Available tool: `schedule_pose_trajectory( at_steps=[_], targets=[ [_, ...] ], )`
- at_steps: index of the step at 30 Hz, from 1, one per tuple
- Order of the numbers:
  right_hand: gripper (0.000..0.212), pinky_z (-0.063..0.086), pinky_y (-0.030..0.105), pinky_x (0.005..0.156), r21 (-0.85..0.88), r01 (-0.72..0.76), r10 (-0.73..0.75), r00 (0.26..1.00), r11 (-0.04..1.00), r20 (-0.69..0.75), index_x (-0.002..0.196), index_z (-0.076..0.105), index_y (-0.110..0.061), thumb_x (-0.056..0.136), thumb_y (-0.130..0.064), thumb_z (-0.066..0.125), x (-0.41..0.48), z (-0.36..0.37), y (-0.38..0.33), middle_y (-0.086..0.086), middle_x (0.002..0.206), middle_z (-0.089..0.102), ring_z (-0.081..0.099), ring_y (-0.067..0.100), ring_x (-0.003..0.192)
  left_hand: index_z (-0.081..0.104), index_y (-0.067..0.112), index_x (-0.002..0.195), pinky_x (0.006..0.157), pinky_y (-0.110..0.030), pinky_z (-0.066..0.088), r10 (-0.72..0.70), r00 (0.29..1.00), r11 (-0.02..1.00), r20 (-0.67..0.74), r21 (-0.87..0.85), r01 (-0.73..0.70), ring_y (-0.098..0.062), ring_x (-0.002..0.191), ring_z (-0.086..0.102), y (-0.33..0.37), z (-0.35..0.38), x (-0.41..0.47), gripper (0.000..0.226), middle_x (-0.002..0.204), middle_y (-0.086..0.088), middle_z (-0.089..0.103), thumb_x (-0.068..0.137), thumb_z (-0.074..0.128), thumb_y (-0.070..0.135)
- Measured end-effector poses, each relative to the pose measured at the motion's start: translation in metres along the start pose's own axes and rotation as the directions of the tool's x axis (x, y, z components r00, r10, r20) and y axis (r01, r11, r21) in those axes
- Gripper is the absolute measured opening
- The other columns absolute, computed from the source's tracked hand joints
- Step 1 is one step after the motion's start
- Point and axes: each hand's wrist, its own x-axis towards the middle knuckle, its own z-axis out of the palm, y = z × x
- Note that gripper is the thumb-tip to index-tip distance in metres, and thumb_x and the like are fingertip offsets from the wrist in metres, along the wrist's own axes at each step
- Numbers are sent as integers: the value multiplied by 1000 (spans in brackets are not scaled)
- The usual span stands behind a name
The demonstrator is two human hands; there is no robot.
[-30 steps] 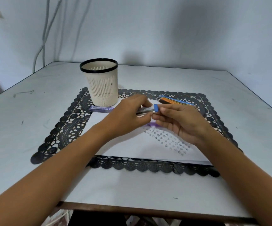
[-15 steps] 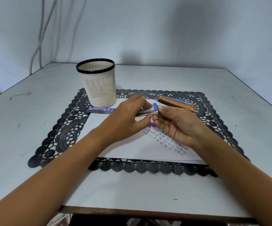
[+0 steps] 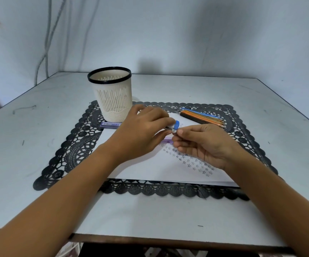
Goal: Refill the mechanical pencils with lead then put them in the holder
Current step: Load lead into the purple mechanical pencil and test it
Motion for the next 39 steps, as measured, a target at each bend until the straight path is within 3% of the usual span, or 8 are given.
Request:
schedule_pose_trajectory(
  at_steps=[5,15,29,39],
  targets=[
    [11,56,22,52,22,-38,38,999,999,4,85,64,5,85,-1,56,-1,1,1,11,64,69,66,14,53,67,10,101,89,-46,42,97,995,994,19,54,-98,-27,89,61,-2,-2,3,24,94,-5,65,90,48,22],
    [12,57,22,53,41,-68,68,998,997,12,88,64,7,86,-1,55,1,1,3,12,63,68,66,14,52,67,10,102,89,-46,44,198,980,973,25,118,-199,-27,88,61,-8,-1,5,20,95,-6,67,89,54,17],
    [9,52,19,51,-220,63,-81,994,973,-74,79,63,0,85,-6,61,3,-5,3,7,59,63,57,14,51,65,16,103,72,-34,40,-106,994,994,12,-22,106,-21,86,58,6,12,-6,26,96,1,64,90,46,29],
    [12,49,25,52,-389,173,-218,973,905,-76,79,64,-4,88,-5,57,1,-4,4,12,66,61,56,18,57,65,14,103,73,-33,41,-149,989,988,16,-33,150,-23,86,60,7,12,-7,26,95,-2,65,87,48,28]
  ],
)
